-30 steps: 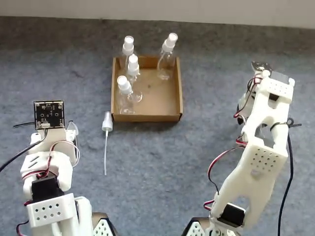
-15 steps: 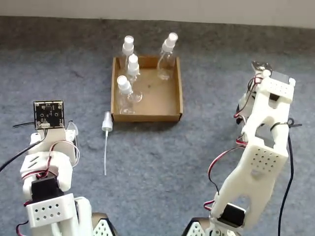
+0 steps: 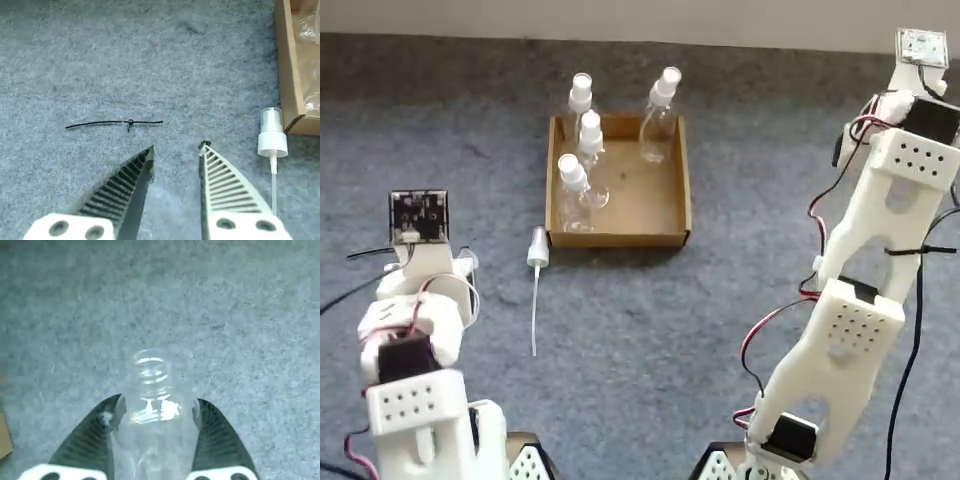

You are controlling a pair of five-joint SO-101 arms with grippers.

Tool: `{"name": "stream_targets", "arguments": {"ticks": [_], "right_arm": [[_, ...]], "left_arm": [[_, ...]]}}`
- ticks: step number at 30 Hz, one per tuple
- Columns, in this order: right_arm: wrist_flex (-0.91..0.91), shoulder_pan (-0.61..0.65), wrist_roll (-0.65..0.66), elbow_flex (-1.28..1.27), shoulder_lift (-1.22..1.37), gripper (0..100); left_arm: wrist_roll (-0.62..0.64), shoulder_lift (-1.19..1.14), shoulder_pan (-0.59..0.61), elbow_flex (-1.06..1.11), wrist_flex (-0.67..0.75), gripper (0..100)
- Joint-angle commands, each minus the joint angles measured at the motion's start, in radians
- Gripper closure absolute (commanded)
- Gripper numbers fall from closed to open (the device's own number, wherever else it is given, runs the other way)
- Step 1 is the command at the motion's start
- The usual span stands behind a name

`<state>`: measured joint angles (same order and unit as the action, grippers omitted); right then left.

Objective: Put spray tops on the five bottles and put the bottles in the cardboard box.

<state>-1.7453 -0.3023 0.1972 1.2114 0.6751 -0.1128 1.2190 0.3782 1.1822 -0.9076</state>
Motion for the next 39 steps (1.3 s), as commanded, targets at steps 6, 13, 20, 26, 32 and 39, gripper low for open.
{"name": "stream_targets", "arguments": {"ticks": [6,13,20,26,32,39], "right_arm": [[-0.021,0.119,0.1,-0.532,-0.443,99.4],[0.197,0.165,0.104,-1.098,-0.918,99.4],[0.516,0.254,0.1,-1.747,-1.362,99.4],[0.584,0.317,0.035,-2.002,-1.643,99.4],[0.581,0.363,0.032,-2.064,-1.765,99.4],[0.581,0.377,0.031,-2.1,-1.779,99.4]], "left_arm": [[-0.006,-0.662,-0.143,-0.473,-0.135,86],[-0.009,-0.989,-0.229,-0.684,-0.203,84],[-0.035,-1.078,-0.294,-0.716,-0.198,80],[-0.034,-1.139,-0.292,-0.722,-0.101,80],[-0.031,-1.19,-0.297,-0.722,-0.015,80],[-0.031,-1.199,-0.297,-0.72,0.052,80]]}}
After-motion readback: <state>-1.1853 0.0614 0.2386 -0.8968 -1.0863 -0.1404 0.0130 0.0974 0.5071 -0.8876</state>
